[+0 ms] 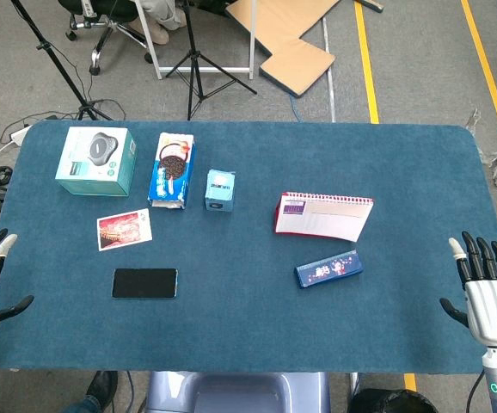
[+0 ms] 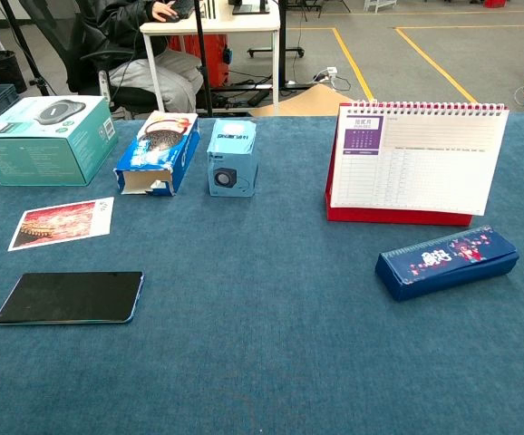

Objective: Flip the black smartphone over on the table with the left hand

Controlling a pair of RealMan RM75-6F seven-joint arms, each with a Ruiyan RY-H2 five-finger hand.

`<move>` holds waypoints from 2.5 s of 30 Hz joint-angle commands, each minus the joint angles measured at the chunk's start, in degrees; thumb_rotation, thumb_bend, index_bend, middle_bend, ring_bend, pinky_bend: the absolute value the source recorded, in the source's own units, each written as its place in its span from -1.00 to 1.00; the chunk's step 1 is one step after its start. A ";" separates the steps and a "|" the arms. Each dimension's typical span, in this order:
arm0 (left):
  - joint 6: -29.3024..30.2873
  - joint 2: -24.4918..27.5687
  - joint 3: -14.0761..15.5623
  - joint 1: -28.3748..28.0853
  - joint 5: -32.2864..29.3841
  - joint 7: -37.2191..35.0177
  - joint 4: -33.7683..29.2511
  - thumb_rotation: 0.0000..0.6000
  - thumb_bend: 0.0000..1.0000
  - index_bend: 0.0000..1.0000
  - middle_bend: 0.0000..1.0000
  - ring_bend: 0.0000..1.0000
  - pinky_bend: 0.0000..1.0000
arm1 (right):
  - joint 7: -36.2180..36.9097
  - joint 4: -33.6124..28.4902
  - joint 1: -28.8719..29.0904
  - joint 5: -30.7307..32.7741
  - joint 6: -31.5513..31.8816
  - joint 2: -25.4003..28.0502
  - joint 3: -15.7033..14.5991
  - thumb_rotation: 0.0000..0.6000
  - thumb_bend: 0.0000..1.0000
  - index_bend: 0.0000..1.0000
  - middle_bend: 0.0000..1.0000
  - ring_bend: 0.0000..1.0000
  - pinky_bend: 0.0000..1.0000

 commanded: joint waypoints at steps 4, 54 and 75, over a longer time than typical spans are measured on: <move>-0.09 -0.40 0.21 -0.21 0.66 -0.67 0.74 1.00 -1.00 -1.00 -1.00 -1.00 -1.00 | 0.72 -0.05 -0.06 -0.02 -0.24 0.21 -0.19 1.00 -1.00 -0.95 -1.00 -1.00 -1.00; -29.16 -25.32 -1.15 -16.89 -14.44 22.14 5.34 1.00 -0.49 -1.00 -1.00 -1.00 -1.00 | 8.40 1.51 1.51 2.17 -4.57 1.11 -0.15 1.00 -1.00 -0.90 -1.00 -1.00 -1.00; -33.30 -27.52 -1.40 -19.89 -19.05 21.51 7.94 1.00 -0.47 -1.00 -1.00 -1.00 -1.00 | 7.37 1.76 1.77 2.94 -5.17 0.45 -0.17 1.00 -1.00 -0.90 -1.00 -1.00 -1.00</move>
